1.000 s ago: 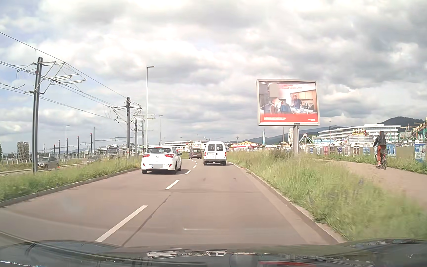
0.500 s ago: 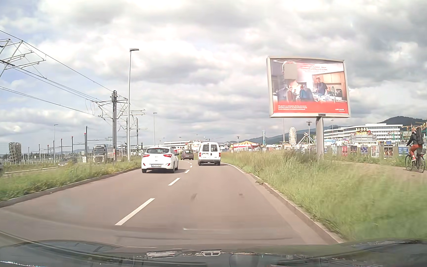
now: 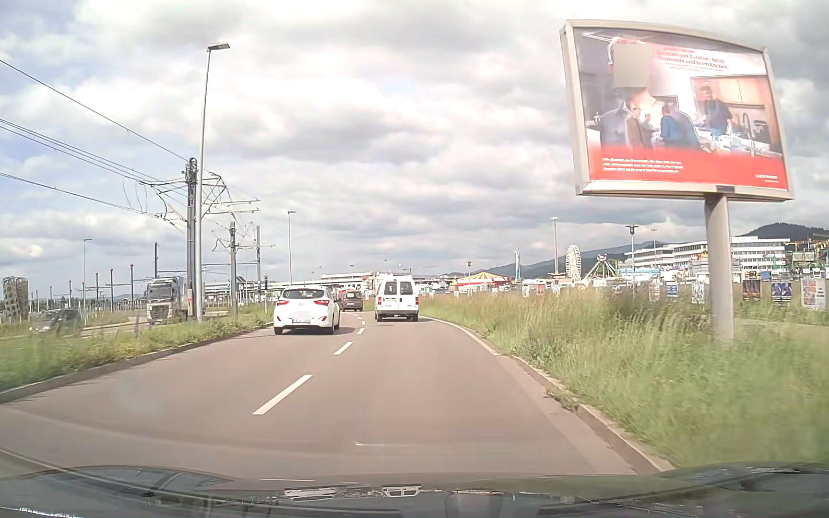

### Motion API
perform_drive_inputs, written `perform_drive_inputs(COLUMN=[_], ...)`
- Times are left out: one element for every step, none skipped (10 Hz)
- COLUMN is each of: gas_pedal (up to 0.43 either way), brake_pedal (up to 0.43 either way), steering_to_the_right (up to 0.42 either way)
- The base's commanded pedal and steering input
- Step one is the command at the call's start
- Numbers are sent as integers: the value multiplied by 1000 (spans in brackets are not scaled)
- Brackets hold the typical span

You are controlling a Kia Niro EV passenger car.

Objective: Follow the waypoints while adhering to traffic rules and regulations

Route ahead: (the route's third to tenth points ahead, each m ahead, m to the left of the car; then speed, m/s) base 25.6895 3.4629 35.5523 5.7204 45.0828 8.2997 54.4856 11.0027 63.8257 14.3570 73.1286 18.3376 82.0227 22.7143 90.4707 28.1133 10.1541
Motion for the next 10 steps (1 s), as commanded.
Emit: perform_drive_inputs(gas_pedal=[118, 118, 118, 118, 118, 118, 118, 118, 110, 110], brake_pedal=[0, 0, 0, 0, 0, 0, 0, 0, 0, 0], steering_to_the_right=[-12, -12, -13, -14, -14, -14, -14, -14, -15, -17])
